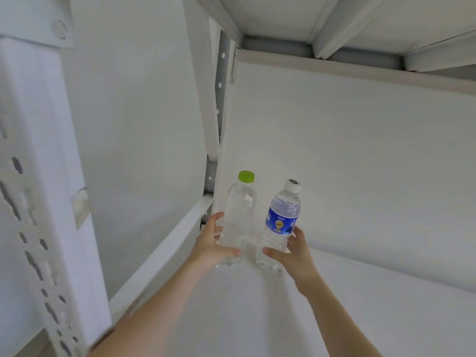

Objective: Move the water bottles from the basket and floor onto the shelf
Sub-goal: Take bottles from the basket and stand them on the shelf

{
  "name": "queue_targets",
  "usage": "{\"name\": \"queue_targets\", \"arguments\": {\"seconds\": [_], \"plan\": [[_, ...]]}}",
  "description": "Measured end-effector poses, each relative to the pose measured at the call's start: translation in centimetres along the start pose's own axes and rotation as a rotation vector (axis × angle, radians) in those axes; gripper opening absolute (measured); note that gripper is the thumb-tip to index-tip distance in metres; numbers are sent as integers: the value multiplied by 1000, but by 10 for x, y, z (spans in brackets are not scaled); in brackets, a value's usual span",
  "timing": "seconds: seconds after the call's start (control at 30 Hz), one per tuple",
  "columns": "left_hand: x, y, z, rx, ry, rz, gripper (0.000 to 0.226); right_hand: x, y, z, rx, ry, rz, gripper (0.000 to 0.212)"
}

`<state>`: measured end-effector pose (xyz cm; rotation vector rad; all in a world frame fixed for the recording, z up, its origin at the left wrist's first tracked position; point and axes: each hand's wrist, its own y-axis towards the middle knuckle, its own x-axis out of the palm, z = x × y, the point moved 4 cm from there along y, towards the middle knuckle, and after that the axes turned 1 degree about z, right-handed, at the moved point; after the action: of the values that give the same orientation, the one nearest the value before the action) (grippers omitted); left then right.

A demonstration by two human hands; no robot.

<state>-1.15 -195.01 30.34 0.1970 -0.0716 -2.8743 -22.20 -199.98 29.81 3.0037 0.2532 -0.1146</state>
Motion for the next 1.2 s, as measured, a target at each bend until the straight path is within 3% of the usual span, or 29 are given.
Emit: {"name": "queue_targets", "arguments": {"seconds": [0.2,0.83,1.03,1.2], "plan": [[6,-1,-23,-5,15,86,80,6,1,2,-25,-86,56,60],[10,44,-33,-12,244,106,88,29,34,10,-30,-159,78,63],[2,24,-21,167,608,212,70,20,9,8,-24,-396,99,75],[-2,-13,-12,269,829,275,57,14,-29,-9,-134,-856,151,68]]}}
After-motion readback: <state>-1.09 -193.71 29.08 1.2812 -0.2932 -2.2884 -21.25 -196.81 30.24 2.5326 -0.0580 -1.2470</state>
